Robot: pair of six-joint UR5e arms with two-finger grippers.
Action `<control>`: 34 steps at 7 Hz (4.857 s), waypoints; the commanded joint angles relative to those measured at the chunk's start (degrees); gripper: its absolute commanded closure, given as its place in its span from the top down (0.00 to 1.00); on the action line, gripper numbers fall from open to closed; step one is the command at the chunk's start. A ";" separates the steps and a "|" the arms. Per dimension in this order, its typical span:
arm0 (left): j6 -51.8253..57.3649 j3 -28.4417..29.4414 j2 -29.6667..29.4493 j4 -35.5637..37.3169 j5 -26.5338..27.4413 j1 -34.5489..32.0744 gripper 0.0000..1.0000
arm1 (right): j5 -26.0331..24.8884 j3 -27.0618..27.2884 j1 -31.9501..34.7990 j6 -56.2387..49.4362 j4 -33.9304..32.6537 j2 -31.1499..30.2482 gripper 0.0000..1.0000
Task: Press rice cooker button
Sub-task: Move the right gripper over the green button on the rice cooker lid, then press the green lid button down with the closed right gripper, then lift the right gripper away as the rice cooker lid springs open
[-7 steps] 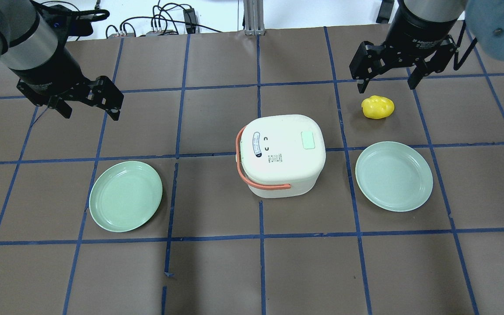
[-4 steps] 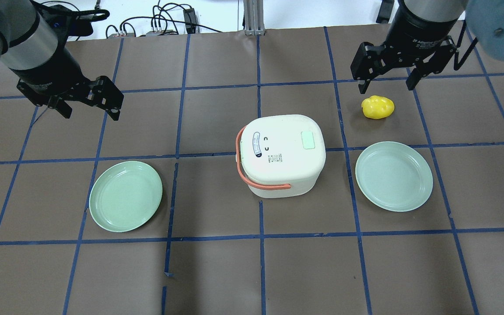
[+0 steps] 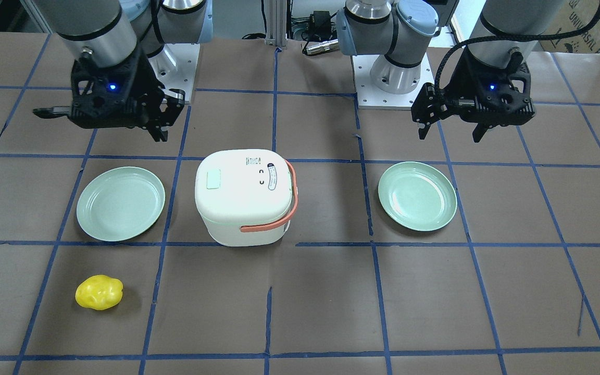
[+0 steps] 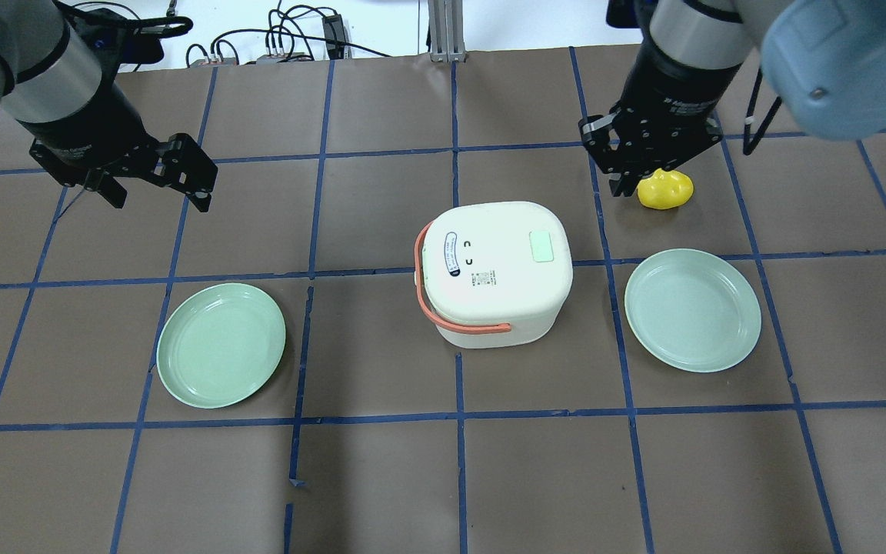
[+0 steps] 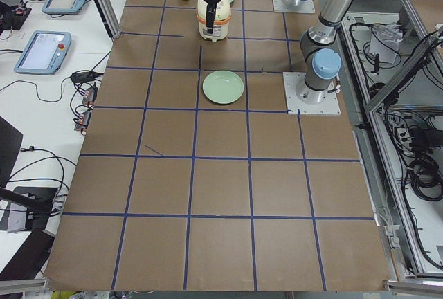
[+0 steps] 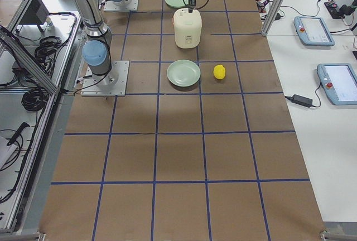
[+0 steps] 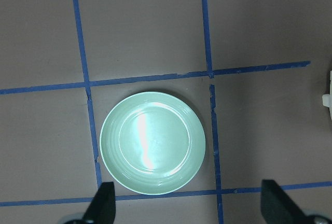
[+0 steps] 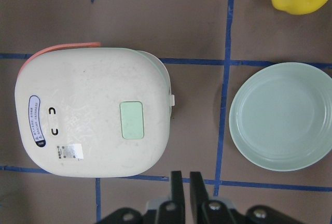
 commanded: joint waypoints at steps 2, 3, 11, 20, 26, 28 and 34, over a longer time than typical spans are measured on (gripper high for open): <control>0.00 0.00 0.00 0.00 0.00 0.00 1.00 | -0.50 4.78 4.52 6.07 -4.78 1.81 0.12; 0.00 0.00 0.00 0.00 0.00 0.00 1.00 | -0.76 5.76 5.76 7.06 -8.90 3.30 0.12; 0.00 0.00 0.00 0.00 0.00 0.00 1.00 | -2.70 9.20 7.09 7.42 -15.89 5.95 0.10; 0.00 0.00 0.00 0.00 0.00 0.00 1.00 | -2.61 9.47 7.00 8.47 -17.91 7.44 0.11; 0.00 0.00 0.00 0.00 0.00 0.00 1.00 | -2.61 9.47 7.09 8.56 -18.00 7.97 0.11; 0.00 0.00 0.00 0.00 0.00 0.00 1.00 | -2.61 9.47 7.09 8.56 -18.09 7.97 0.12; 0.00 0.00 0.00 0.00 0.09 0.00 1.00 | -2.70 5.79 6.30 9.00 -15.55 6.39 0.33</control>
